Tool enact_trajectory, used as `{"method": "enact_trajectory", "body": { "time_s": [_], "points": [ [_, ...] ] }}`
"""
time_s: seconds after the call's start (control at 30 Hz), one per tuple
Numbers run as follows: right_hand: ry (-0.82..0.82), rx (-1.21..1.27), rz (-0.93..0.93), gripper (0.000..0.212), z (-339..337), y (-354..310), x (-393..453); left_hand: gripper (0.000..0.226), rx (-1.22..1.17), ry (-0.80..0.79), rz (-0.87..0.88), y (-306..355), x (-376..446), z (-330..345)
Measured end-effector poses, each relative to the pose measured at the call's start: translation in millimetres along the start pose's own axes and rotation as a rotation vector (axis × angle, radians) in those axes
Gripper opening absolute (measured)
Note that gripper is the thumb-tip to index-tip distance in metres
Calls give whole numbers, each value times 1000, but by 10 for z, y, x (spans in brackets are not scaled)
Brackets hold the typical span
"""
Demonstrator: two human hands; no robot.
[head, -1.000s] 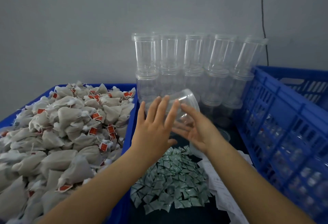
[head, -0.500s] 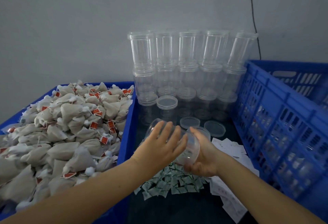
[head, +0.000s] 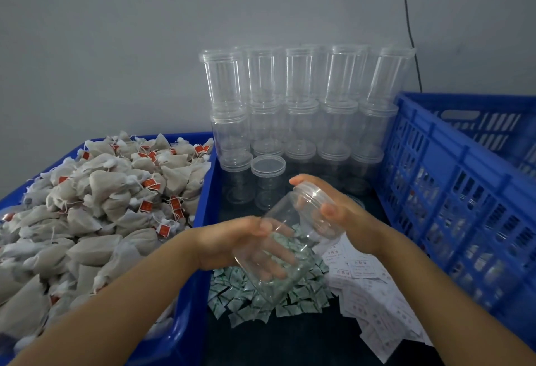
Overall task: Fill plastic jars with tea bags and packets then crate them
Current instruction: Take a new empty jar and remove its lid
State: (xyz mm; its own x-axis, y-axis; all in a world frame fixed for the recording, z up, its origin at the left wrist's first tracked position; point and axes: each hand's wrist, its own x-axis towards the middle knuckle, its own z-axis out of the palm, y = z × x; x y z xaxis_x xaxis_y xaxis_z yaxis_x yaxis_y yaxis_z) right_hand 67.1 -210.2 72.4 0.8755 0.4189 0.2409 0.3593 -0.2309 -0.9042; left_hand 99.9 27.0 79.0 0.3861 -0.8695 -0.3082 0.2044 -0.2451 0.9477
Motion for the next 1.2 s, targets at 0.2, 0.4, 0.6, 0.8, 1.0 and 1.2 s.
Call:
{"method": "enact_trajectory", "body": {
  "time_s": [0.2, 0.4, 0.6, 0.8, 1.0, 1.2],
  "points": [
    [177, 157, -117, 89, -78, -67, 88, 88, -136, -99, 88, 3, -17, -46],
    [659, 395, 36, 28, -427, 340, 146, 85, 320, 482, 184, -2, 28, -11],
    [1051, 147, 385, 66, -717, 915, 209, 98, 300, 666, 313, -151, 129, -89],
    [931, -125, 648, 87, -737, 1382, 276, 102, 254, 720, 304, -216, 183, -119],
    [787, -259, 805, 105, -812, 1544, 317, 102, 314, 764, 264, -265, 239, -147],
    [726, -290, 703, 91, -692, 1223, 265, 84, 325, 770, 236, -263, 224, -125]
  ]
}}
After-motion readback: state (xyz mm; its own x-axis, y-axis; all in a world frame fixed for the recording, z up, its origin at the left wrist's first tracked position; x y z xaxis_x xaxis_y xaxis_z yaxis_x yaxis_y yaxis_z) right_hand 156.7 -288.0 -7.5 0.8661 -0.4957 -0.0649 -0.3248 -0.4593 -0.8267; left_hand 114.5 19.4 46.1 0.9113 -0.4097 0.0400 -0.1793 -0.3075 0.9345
